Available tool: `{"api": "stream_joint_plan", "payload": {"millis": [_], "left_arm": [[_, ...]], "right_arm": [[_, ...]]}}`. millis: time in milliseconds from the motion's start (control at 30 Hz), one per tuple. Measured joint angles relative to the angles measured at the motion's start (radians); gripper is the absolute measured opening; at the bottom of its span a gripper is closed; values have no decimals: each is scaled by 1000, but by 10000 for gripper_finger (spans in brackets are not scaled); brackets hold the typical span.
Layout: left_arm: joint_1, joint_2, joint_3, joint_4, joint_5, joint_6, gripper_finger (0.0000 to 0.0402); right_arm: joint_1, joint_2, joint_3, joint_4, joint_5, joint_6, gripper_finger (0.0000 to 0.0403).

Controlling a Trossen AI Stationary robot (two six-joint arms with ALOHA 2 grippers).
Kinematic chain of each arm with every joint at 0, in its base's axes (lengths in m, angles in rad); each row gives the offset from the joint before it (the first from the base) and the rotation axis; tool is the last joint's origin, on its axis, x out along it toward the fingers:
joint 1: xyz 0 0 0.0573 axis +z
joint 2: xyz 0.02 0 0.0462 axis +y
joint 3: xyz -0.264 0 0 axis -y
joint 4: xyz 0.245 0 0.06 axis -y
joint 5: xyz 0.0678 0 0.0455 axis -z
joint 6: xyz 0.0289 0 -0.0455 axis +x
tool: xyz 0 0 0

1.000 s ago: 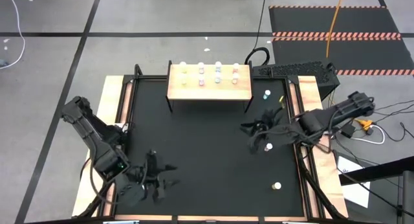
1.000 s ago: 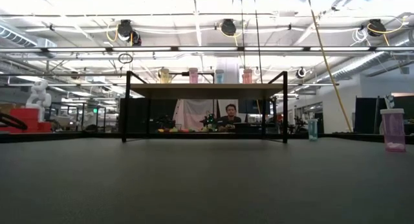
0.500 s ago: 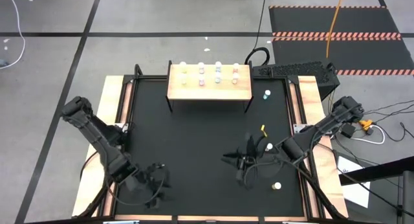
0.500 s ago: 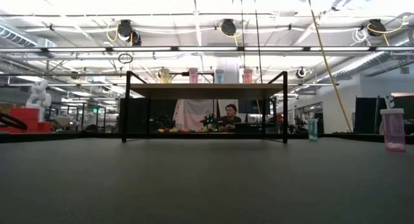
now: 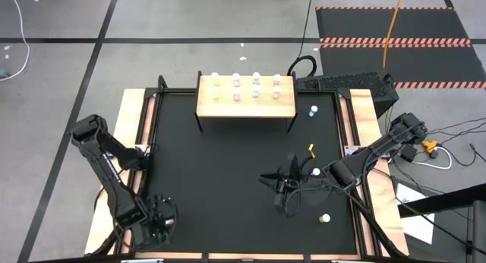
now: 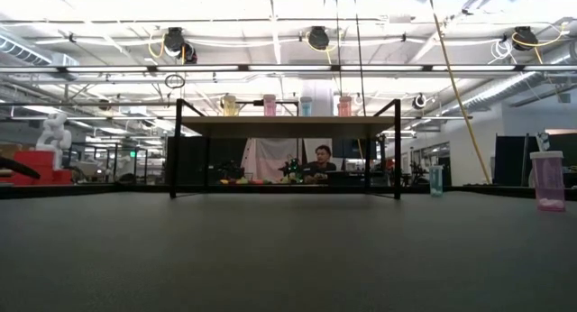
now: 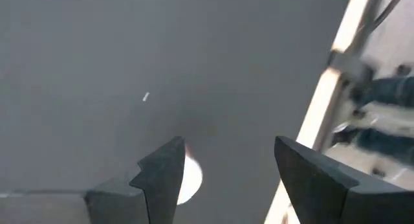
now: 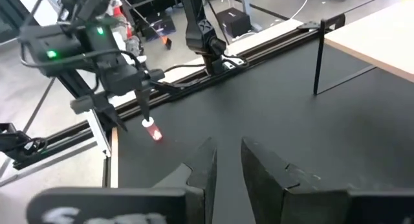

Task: Pick and place medicine bottles onto shelf by color
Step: Put the orange pill bottle on the shelf aligned with the other orange pill bottle

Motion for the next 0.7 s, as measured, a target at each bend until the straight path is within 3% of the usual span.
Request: {"api": "stream_joint_plan", "payload": {"millis": [333,700], "left_arm": [[-30,0,-77,2,11,-23,239],[-52,0,-77,-3,2,239,239]], "right_arm": [[14,0,0,4,-1,-11,63],[19,0,0,3,-1,-29,63]]}}
